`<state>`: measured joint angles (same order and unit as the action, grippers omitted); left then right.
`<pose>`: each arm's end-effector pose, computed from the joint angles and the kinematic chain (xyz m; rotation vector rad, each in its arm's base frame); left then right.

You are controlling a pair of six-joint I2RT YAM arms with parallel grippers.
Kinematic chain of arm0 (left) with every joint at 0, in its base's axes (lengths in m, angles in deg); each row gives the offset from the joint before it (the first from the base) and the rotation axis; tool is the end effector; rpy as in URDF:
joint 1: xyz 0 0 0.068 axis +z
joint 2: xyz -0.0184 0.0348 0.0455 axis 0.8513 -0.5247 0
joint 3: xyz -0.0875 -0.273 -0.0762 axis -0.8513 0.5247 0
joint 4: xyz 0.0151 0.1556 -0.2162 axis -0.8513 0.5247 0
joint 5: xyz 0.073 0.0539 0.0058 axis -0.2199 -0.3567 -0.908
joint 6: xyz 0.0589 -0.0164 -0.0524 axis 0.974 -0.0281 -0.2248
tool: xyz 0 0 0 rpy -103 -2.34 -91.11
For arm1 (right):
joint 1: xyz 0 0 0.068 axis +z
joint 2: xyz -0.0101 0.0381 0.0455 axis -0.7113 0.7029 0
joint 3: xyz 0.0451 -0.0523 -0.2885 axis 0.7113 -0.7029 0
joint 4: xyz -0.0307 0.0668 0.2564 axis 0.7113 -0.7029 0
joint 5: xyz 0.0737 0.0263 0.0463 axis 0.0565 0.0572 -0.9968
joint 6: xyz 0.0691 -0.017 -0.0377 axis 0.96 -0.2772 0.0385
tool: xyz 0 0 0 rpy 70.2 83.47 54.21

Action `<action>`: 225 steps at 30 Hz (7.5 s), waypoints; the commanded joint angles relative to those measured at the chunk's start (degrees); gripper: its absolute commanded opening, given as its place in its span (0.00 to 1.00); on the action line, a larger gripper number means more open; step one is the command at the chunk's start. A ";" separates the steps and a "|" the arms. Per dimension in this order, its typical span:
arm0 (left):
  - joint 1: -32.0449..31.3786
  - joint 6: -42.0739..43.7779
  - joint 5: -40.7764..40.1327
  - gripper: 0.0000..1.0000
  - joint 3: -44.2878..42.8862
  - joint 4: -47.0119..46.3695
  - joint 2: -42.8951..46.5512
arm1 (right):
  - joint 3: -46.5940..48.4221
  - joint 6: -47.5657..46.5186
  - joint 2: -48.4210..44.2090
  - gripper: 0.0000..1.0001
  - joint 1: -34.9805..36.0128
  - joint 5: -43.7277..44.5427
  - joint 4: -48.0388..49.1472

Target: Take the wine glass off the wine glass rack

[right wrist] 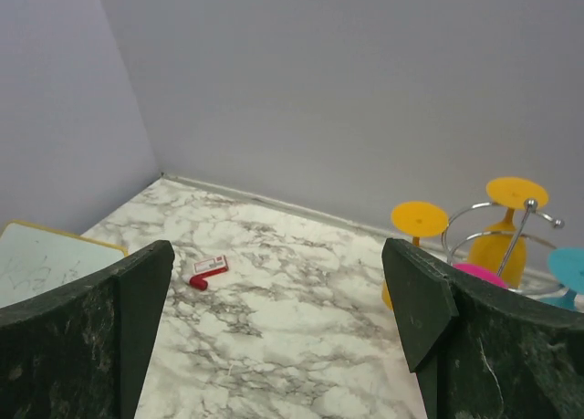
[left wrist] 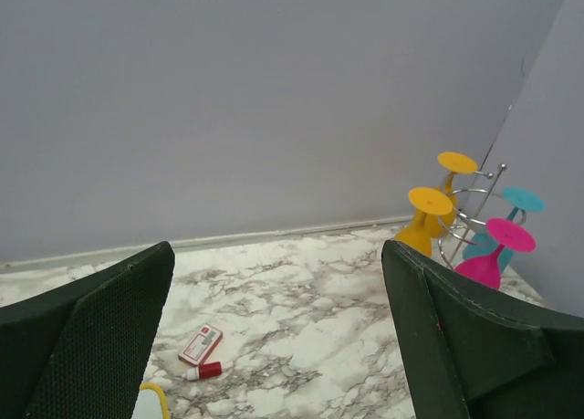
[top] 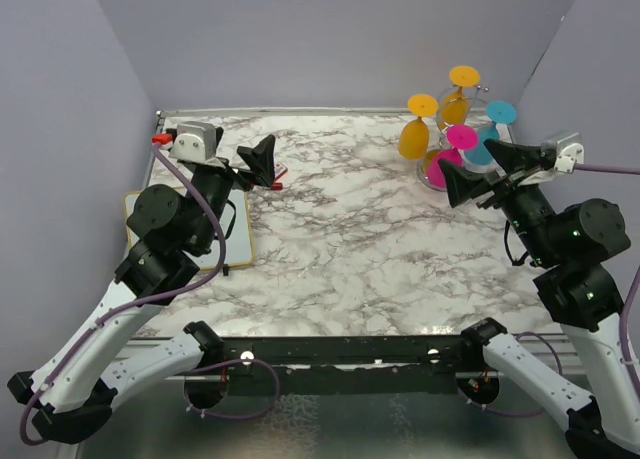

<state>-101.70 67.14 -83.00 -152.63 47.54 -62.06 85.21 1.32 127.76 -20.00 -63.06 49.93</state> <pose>0.1420 -0.0928 0.5091 0.0530 1.2948 -0.4309 0.1150 0.0567 0.4957 -0.2860 1.3452 0.4413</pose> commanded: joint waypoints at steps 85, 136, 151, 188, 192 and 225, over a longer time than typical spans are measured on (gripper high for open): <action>9.25 -2.89 25.92 0.99 5.33 2.93 -17.77 | -23.44 70.49 38.69 0.57 -44.55 -36.56 42.04; 8.55 -2.96 26.99 0.99 5.52 2.80 -19.00 | -23.82 74.23 39.70 0.20 -43.13 -32.82 45.06; 8.36 -2.87 26.95 0.99 5.59 2.81 -19.18 | -23.60 76.54 39.18 0.06 -43.16 -33.07 44.44; 6.95 -2.71 26.77 0.99 5.67 2.89 -17.42 | -20.04 76.28 24.40 0.01 -43.20 -23.39 15.06; 6.95 -2.70 26.82 0.99 5.38 3.09 -17.42 | -17.09 69.14 23.10 0.01 -43.20 -22.90 8.19; 7.05 -15.51 4.20 0.99 3.46 20.78 4.15 | -7.79 2.16 32.70 0.01 17.24 -11.46 6.40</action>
<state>-94.47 57.19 -75.31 -147.19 62.19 -63.80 74.44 15.23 161.97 -3.52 -83.37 50.73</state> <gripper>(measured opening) 0.992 0.023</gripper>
